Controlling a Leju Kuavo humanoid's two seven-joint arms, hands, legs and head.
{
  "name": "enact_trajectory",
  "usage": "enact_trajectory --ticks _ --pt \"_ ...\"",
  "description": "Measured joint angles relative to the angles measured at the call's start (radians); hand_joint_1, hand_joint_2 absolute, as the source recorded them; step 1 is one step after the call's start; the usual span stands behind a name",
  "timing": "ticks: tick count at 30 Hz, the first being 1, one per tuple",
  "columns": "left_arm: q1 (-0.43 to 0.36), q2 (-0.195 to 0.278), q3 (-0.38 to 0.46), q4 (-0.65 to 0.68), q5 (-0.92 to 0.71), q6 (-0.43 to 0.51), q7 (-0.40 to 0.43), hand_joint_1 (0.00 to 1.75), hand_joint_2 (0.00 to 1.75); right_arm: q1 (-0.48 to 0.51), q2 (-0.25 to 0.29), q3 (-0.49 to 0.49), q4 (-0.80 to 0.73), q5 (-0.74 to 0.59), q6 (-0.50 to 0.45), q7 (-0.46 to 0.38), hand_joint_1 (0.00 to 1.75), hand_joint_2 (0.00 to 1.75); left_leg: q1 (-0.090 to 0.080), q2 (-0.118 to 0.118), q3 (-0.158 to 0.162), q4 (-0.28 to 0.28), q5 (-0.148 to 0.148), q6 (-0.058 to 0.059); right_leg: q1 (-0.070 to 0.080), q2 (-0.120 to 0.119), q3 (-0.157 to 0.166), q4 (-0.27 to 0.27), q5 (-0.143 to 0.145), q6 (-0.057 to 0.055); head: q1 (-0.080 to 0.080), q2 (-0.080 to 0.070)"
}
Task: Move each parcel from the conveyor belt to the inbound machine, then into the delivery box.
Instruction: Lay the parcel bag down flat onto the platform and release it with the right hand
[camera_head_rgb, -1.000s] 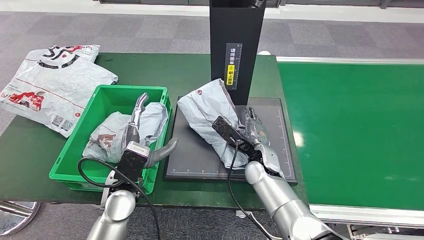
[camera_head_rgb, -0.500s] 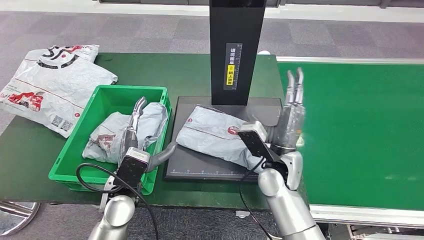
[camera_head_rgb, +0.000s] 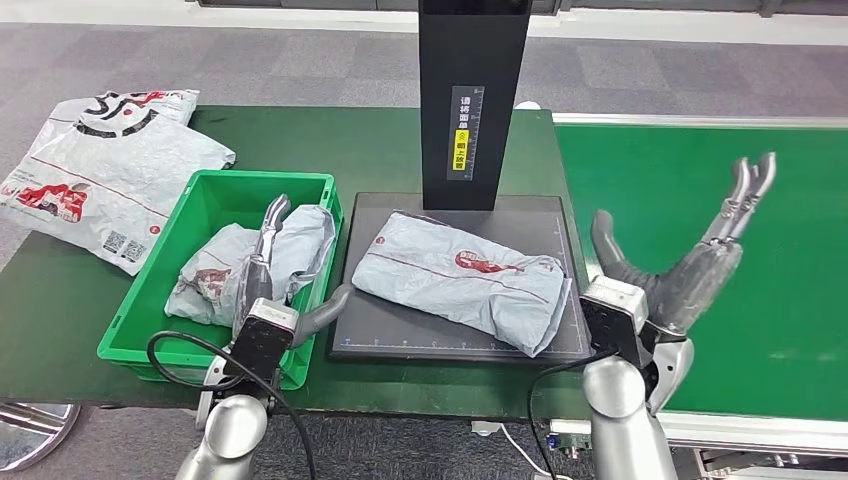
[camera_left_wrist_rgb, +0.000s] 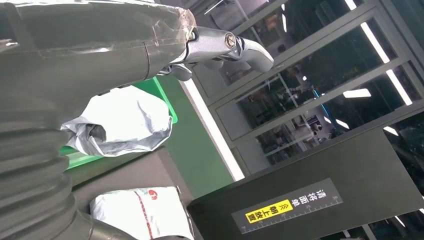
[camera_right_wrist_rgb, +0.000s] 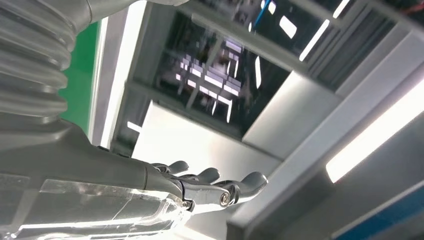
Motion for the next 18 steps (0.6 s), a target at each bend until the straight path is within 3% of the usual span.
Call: enact_trajectory --ticks 9,18 --pt "0.005 0.000 0.000 -0.007 -0.007 0.000 0.003 0.00 1.75 0.026 0.023 -0.093 -0.028 0.031 0.000 -0.015 0.00 1.75 0.000 0.000 0.000 0.000 0.000 0.000 0.000 0.000 0.000 0.000 0.000 0.000 0.000 0.000" --pt "0.015 0.002 0.000 -0.019 -0.021 0.000 0.011 0.00 1.75 0.087 0.040 -0.271 -0.031 -0.012 0.000 -0.032 0.00 1.75 -0.001 0.000 0.000 0.000 -0.001 0.001 0.000 -0.001 0.001 0.000 0.000 0.000 0.000 0.000"
